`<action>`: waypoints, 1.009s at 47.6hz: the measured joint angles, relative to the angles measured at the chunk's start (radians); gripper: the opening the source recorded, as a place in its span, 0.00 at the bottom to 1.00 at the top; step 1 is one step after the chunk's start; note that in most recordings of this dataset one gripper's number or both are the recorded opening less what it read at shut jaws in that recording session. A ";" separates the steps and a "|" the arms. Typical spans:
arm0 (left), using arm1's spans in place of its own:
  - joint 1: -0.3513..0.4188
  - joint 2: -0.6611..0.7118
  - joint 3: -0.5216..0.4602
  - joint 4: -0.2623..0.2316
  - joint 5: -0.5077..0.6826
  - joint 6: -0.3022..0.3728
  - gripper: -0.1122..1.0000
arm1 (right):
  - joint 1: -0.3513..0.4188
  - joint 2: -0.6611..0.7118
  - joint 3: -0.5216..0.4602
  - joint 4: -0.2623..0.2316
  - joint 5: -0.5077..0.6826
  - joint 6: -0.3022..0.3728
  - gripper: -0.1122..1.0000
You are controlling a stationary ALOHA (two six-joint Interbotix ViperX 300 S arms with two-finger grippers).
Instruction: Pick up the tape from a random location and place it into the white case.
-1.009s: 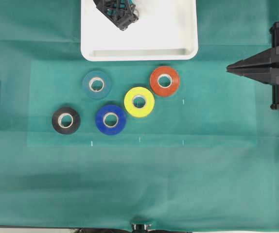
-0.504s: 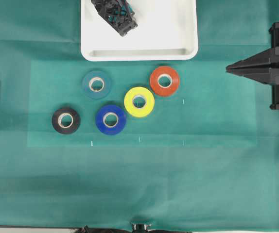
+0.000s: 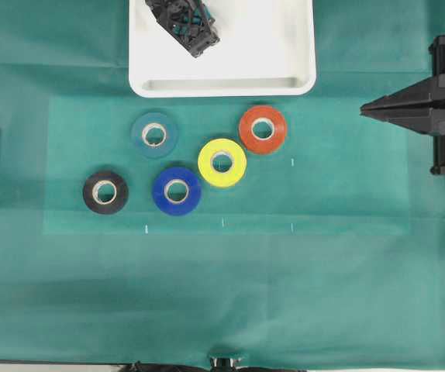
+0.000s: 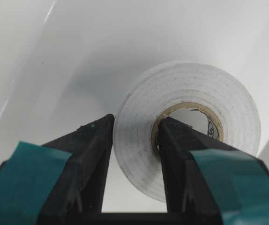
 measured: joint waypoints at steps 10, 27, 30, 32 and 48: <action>0.002 0.002 0.000 -0.006 0.000 -0.006 0.94 | 0.000 0.002 0.000 0.000 0.000 0.000 0.10; 0.000 0.000 0.000 -0.008 0.000 -0.008 0.94 | 0.000 0.000 0.000 0.002 0.000 0.000 0.10; 0.000 0.000 0.000 -0.008 0.000 -0.008 0.94 | 0.000 0.000 0.000 0.002 0.000 0.000 0.10; 0.000 0.000 0.000 -0.008 0.000 -0.008 0.94 | 0.000 0.000 0.000 0.000 0.000 0.000 0.10; -0.005 -0.009 0.000 -0.009 0.018 -0.008 0.94 | 0.000 0.000 0.000 0.000 0.000 0.000 0.10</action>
